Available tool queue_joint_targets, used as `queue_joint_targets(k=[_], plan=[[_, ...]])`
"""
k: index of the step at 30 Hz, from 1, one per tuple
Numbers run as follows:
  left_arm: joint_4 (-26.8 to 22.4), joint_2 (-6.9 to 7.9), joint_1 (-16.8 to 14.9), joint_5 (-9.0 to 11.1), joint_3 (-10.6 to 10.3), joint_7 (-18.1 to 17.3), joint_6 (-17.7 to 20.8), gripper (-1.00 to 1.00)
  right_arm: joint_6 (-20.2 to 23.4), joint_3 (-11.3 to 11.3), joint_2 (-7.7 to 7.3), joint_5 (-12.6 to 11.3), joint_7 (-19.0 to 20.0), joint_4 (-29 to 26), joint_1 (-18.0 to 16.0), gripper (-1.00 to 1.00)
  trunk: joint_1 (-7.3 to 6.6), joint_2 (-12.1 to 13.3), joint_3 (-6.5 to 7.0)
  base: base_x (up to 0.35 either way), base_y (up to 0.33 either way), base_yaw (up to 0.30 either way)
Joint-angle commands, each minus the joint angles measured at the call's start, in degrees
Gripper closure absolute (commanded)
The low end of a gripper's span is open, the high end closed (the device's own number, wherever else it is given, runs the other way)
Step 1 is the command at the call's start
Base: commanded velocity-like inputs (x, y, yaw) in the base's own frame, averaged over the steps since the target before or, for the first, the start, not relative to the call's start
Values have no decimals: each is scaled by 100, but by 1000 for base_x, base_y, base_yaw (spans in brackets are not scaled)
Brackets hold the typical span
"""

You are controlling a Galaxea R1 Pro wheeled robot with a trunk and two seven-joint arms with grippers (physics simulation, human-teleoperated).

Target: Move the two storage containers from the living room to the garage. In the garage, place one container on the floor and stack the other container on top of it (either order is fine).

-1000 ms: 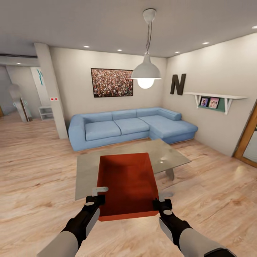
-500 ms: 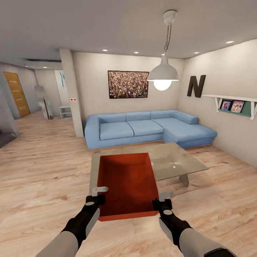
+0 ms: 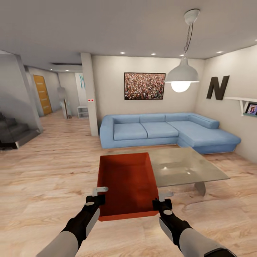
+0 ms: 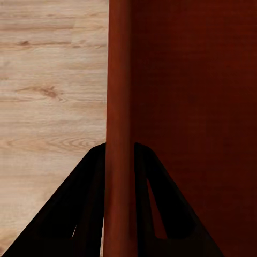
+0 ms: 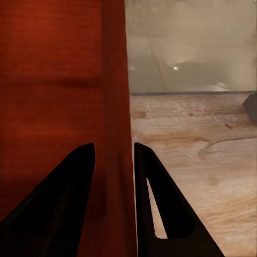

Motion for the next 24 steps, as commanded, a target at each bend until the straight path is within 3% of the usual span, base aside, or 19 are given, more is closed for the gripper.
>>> queue_joint_targets(k=[1, 24], plan=[[-23, -4, -6, 523, 19, 51, 32, 100, -25, -64, 37, -45, 3, 3, -3, 100, 2, -8, -4, 0, 0, 277], [-24, -8, -7, 523, 19, 51, 32, 100, -25, -64, 37, -45, 2, 3, -3, 100, 2, -8, 98, 0, 0, 283]])
